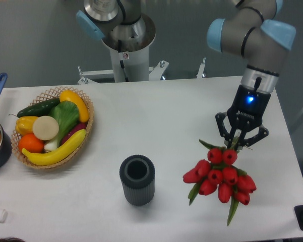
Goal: Pick up the flowers from the table
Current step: 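Lift the grasped tulip bouquet up off the table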
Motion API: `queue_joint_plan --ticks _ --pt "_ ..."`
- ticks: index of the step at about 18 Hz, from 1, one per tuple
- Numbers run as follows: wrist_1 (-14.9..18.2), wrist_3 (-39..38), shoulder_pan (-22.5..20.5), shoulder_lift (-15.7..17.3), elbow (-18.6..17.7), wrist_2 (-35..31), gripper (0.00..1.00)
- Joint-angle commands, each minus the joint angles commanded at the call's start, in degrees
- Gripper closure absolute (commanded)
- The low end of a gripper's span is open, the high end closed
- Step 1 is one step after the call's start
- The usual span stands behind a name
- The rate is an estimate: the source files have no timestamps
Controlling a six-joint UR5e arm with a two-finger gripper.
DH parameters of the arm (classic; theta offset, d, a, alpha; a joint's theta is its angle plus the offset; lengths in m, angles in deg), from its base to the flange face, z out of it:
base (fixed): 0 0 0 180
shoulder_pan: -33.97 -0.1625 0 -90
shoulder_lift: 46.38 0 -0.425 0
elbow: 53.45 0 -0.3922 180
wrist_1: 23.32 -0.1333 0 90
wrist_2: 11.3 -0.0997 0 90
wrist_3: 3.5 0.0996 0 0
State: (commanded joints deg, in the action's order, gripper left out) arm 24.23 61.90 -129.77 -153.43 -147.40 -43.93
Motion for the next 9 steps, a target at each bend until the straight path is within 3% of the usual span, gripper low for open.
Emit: queue_joint_plan --ticks 4,9 --pt "0.0 -2.46 -0.61 0.36 -0.7 6.87 0.86" --pt "0.0 -2.56 -1.05 0.27 -0.97 9.69 0.86"
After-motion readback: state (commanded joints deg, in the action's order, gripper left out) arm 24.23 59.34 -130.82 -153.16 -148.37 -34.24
